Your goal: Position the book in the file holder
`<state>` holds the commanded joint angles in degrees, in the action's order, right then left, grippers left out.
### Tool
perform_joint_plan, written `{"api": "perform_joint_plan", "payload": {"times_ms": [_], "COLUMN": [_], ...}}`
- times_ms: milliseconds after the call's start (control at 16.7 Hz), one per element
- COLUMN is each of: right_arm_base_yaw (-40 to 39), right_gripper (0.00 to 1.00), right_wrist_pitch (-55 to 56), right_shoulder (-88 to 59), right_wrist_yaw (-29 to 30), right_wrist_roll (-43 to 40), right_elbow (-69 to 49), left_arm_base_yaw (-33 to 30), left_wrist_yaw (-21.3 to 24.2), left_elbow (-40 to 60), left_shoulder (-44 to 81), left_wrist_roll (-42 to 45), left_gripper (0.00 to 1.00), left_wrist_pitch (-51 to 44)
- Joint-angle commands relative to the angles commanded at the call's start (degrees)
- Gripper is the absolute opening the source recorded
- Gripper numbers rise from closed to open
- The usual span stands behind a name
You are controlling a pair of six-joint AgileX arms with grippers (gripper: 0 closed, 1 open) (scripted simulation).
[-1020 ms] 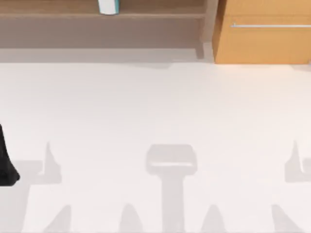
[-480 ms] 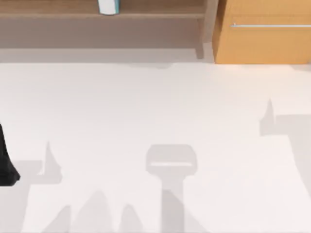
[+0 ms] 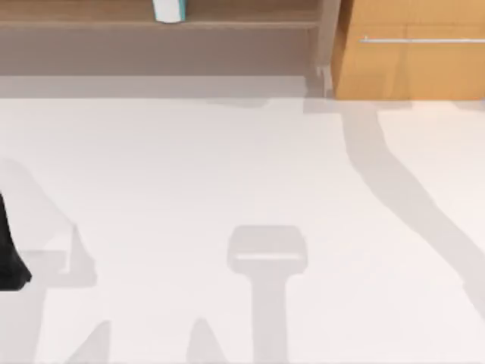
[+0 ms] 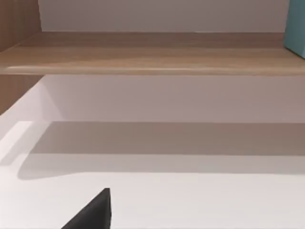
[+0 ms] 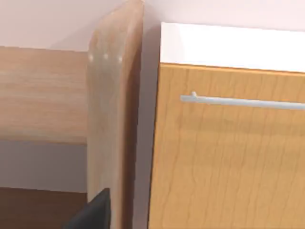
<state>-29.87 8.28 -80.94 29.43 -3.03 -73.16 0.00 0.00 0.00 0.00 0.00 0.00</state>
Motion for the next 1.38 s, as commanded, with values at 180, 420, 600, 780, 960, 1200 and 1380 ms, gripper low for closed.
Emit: {"api": "perform_joint_plan", "payload": {"times_ms": [180, 420, 600, 780, 960, 1200, 1380], "right_arm_base_yaw": [-5.72, -11.92, -14.88, -16.60, -17.35, -17.44, -17.12], "right_gripper": [1.00, 1.00, 1.00, 1.00, 1.00, 1.00, 1.00], "right_wrist_pitch": [2.27, 5.35, 7.53, 9.29, 10.32, 10.47, 10.31], "right_shoulder": [-18.12, -40.32, -54.23, -64.63, -70.23, -71.01, -71.06], "right_wrist_yaw": [5.69, 12.22, 15.95, 18.54, 19.84, 20.01, 19.88], "right_wrist_roll": [0.18, 0.72, 1.26, 1.80, 2.16, 2.22, 2.21], "right_elbow": [-15.37, -34.21, -46.09, -55.00, -59.83, -60.51, -60.41], "left_arm_base_yaw": [0.00, 0.00, 0.00, 0.00, 0.00, 0.00, 0.00], "left_wrist_yaw": [0.00, 0.00, 0.00, 0.00, 0.00, 0.00, 0.00], "left_elbow": [0.00, 0.00, 0.00, 0.00, 0.00, 0.00, 0.00], "left_shoulder": [0.00, 0.00, 0.00, 0.00, 0.00, 0.00, 0.00], "left_wrist_roll": [0.00, 0.00, 0.00, 0.00, 0.00, 0.00, 0.00], "left_gripper": [1.00, 1.00, 1.00, 1.00, 1.00, 1.00, 1.00], "left_wrist_pitch": [0.00, 0.00, 0.00, 0.00, 0.00, 0.00, 0.00]}}
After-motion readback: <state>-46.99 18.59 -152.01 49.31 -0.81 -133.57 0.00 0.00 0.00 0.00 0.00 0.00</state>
